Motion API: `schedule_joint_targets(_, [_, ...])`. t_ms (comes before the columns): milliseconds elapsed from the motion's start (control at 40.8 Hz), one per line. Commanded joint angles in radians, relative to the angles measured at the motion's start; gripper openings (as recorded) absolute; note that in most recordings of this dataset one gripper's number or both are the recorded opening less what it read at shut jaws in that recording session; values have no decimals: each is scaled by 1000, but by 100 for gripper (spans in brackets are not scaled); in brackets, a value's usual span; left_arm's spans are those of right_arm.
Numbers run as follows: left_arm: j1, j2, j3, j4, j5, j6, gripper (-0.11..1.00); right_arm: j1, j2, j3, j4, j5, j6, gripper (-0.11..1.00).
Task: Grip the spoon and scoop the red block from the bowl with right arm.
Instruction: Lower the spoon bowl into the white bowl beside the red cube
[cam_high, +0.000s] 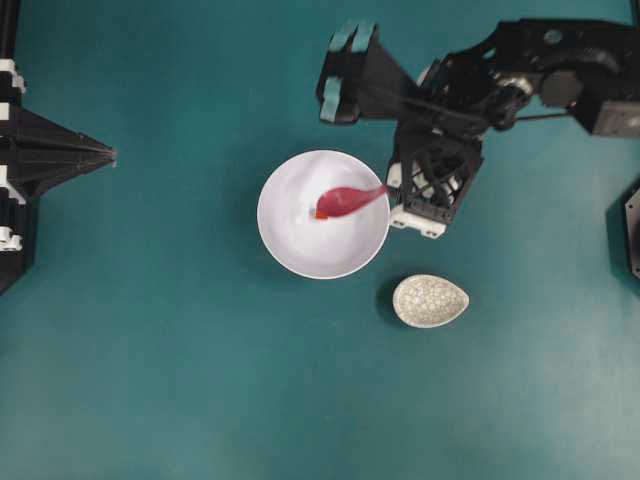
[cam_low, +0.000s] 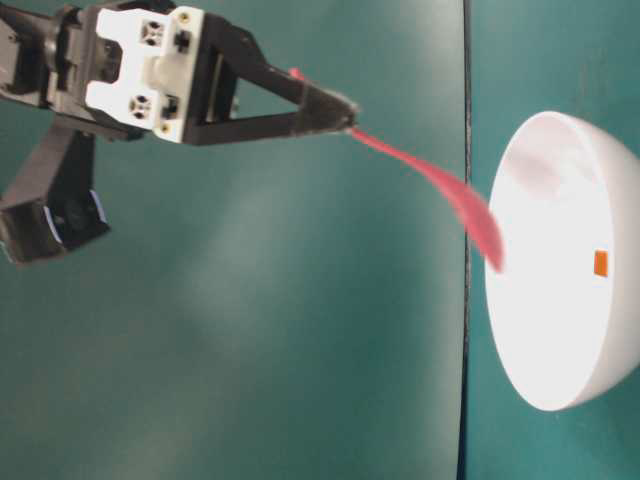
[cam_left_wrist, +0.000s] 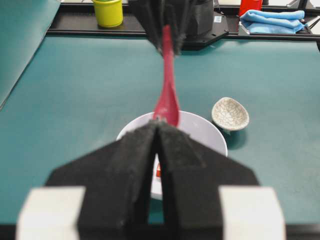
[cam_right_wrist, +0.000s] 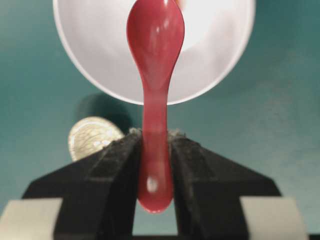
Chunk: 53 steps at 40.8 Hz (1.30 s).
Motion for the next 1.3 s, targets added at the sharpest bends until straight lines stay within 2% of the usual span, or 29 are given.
schedule_joint_targets(0, [5, 5, -28, 0, -5, 0, 0, 6, 8, -28, -3, 0, 2, 24])
schedule_joint_targets(294, [5, 3, -26, 0, -5, 0, 0, 8, 55, -21, -31, 2, 2, 24])
schedule_joint_targets(759, [3, 3, -28, 0, -5, 2, 0, 21, 100, -8, -38, 5, -14, 24])
schedule_joint_targets(1274, [3, 3, -26, 0, -5, 2, 0, 21, 141, -9, -58, -80, -14, 24])
